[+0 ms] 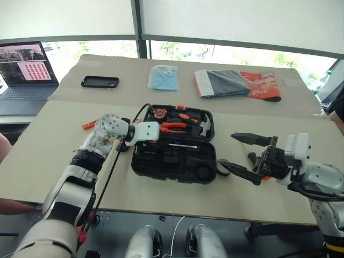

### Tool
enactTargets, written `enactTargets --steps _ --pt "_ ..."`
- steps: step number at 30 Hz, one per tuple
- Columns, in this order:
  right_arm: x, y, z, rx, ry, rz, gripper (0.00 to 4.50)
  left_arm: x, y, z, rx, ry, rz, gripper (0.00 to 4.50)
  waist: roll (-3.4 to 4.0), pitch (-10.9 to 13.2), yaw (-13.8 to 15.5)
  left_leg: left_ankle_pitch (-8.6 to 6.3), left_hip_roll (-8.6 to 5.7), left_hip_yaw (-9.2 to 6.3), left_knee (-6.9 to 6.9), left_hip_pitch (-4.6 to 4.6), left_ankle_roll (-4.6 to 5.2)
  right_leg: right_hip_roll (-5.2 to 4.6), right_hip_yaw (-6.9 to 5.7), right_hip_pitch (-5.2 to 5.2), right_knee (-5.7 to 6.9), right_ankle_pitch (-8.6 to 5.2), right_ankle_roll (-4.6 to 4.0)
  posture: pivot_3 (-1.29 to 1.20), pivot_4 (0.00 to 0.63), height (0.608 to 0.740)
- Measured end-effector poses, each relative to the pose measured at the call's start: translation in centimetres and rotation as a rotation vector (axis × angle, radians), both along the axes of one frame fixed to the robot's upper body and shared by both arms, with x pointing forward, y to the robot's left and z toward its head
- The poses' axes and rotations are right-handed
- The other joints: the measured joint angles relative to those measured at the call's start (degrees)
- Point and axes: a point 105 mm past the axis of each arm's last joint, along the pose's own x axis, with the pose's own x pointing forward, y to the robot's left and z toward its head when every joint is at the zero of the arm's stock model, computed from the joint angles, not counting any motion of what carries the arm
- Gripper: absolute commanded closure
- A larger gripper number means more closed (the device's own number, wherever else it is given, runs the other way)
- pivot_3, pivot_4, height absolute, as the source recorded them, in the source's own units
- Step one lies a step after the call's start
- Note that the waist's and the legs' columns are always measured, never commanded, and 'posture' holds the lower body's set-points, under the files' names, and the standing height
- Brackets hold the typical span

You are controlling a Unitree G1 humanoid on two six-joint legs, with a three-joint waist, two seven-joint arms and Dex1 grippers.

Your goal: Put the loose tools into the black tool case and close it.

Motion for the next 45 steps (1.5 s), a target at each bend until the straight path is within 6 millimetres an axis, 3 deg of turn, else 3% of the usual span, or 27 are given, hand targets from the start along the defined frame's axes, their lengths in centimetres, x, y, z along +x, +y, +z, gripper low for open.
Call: enactTargets --steps 5,9,15,23,33,36,39,42,45 --pt "-0.5 0.1 -0.6 -0.002 0.028 -0.001 0.0 0.3 -1.2 2.4 -0.233 -0.029 0.05 1.39 0.0 0.0 0.1 -0.09 0.01 0.01 0.2 -0.18 0.14 -0.02 0.03 -0.06 -0.03 0.02 0.09 0.0 0.15 0.74" --pt "-0.6 0.2 -0.8 0.01 0.039 -0.012 0.0 -0.2 -1.3 3.6 -0.34 -0.002 0.068 2.46 0.01 0.0 -0.2 -0.09 0.01 0.04 0.31 -0.16 0.14 0.0 0.04 -0.01 0.02 0.0 0.15 0.0 0.15 0.74" --pt "-0.7 0.3 -1.0 0.028 0.043 -0.015 0.0 0.2 -1.2 1.2 -0.408 0.097 0.183 4.46 0.01 0.0 -0.6 -0.1 0.0 0.02 0.31 -0.15 0.14 0.0 0.02 0.0 0.05 -0.01 0.24 0.0 0.15 0.74" --pt "-0.8 0.2 -1.3 0.035 0.048 -0.027 0.0 -0.2 -2.5 -1.5 -0.358 0.123 0.203 4.46 0.04 0.0 -0.4 -0.12 -0.01 0.03 0.31 -0.07 0.16 -0.05 0.03 0.07 0.03 0.0 0.22 0.0 0.15 0.74" --pt "-0.3 -0.8 -2.3 0.075 0.037 -0.121 0.0 0.1 -3.5 -1.8 -0.397 0.149 0.243 4.46 0.23 -0.1 0.2 -0.35 -0.01 0.01 0.31 0.22 0.52 -0.22 0.03 0.4 -0.04 0.0 0.26 0.0 0.15 0.74" --pt "-0.4 -2.5 -2.9 0.093 0.04 -0.221 0.0 -0.5 -2.7 -0.9 -0.53 0.212 0.225 3.81 0.24 -0.1 0.1 -0.19 0.0 0.03 0.3 -0.03 0.24 -0.25 0.08 0.09 -0.02 0.02 0.25 0.0 0.15 0.74" --pt "-0.9 -5.5 -3.7 0.101 0.054 -0.361 0.0 -1.5 -0.6 1.4 -0.638 0.231 0.173 2.75 0.24 -0.1 -0.1 -0.1 0.02 0.03 0.28 -0.14 0.07 -0.12 0.06 -0.05 0.03 0.19 -0.1 0.0 0.15 0.74" --pt "-2.5 -8.5 -5.4 0.079 0.086 -0.505 0.0 -3.2 2.2 3.6 -0.597 0.139 0.112 1.67 0.29 -0.2 -0.4 -0.05 0.01 0.06 0.07 0.04 -0.02 0.0 0.06 0.06 -0.02 0.02 0.08 0.0 0.15 0.74" --pt "-4.2 -10.9 -7.9 0.063 0.16 -0.631 0.0 -5.7 3.6 3.4 -0.562 0.15 0.06 0.63 0.41 -0.2 -0.7 -0.1 -0.03 0.09 -0.09 0.15 -0.07 -0.09 0.11 0.12 -0.14 -0.07 0.23 0.0 0.15 0.74"
